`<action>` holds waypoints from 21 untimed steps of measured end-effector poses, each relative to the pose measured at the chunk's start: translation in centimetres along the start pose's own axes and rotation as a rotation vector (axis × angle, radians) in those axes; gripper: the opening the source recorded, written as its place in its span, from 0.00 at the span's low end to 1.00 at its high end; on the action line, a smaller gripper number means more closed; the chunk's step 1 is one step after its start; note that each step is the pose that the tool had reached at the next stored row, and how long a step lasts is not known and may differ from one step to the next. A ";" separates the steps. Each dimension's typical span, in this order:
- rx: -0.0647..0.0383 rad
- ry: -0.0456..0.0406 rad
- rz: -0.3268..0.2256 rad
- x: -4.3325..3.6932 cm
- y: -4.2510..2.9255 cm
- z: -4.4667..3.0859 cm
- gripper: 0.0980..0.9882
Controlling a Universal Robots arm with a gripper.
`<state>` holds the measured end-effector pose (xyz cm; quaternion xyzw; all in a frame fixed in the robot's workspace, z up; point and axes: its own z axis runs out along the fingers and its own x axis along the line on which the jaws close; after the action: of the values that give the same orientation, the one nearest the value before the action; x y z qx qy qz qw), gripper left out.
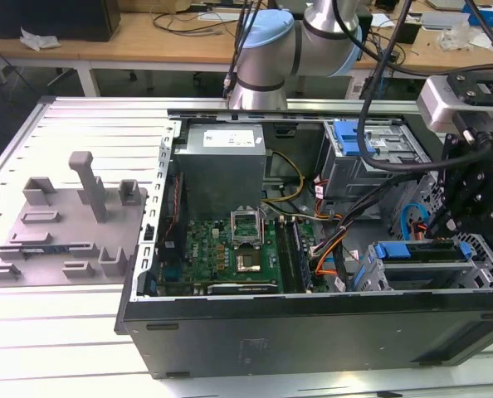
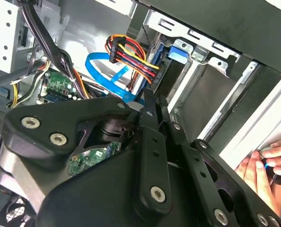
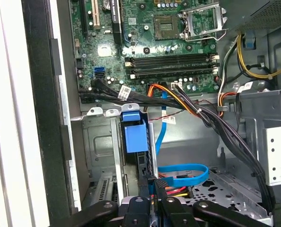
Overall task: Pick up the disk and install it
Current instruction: 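Insert the second disk wire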
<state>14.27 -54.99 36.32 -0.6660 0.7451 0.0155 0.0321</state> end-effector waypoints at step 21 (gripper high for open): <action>0.001 -0.0167 -0.061 0.12 -0.01 0.31 0.07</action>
<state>14.27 -55.09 36.00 -0.6882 0.7242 0.0197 0.0391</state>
